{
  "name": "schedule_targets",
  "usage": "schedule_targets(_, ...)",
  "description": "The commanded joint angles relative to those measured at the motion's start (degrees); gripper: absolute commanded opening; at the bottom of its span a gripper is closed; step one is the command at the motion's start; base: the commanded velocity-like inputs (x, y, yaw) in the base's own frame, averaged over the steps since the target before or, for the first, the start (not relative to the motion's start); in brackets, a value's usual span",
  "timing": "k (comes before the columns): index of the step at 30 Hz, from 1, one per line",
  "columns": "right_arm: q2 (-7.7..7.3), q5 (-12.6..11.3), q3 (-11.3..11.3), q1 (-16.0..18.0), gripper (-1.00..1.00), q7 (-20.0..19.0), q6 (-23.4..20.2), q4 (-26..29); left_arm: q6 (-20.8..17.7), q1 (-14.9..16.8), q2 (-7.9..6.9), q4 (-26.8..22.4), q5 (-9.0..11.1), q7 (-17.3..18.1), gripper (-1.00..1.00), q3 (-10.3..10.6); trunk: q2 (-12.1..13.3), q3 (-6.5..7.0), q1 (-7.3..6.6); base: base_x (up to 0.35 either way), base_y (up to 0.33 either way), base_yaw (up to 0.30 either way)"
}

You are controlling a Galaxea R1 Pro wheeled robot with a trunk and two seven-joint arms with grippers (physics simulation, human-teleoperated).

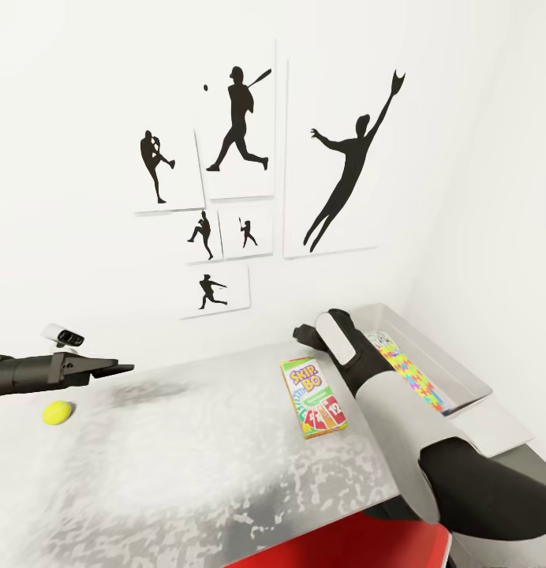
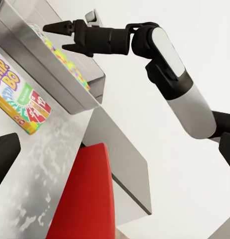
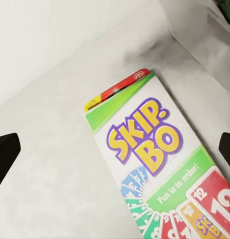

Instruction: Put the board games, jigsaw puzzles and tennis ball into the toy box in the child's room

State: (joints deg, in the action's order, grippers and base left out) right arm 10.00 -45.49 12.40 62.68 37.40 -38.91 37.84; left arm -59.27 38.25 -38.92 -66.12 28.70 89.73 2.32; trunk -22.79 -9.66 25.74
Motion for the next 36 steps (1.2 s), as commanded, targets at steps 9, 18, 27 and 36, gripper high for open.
schedule_targets(9,0.0,0.0,0.6,1.6,1.0,0.1,2.2,1.2,-0.5,0.6,0.04,1.1,0.2,0.3,1.0,-0.3,-0.1,-0.13,0.04,0.0,0.0,0.0)
schedule_targets(18,0.0,0.1,0.6,1.3,1.0,0.0,4.9,4.1,-0.5,0.6,-0.16,1.1,0.1,0.3,1.0,-0.2,-0.1,-0.13,0.04,0.0,0.007,0.0)
schedule_targets(27,0.0,0.1,0.7,1.3,1.0,0.0,4.9,5.0,-0.5,0.6,-0.19,1.1,0.1,0.3,1.0,-0.1,-0.1,-0.13,0.04,0.0,0.033,0.0)
schedule_targets(36,0.0,0.1,0.7,1.3,1.0,0.0,4.8,4.9,-0.5,0.6,-0.17,1.1,0.1,0.3,1.0,-0.2,-0.1,-0.13,0.04,0.0,0.042,0.0)
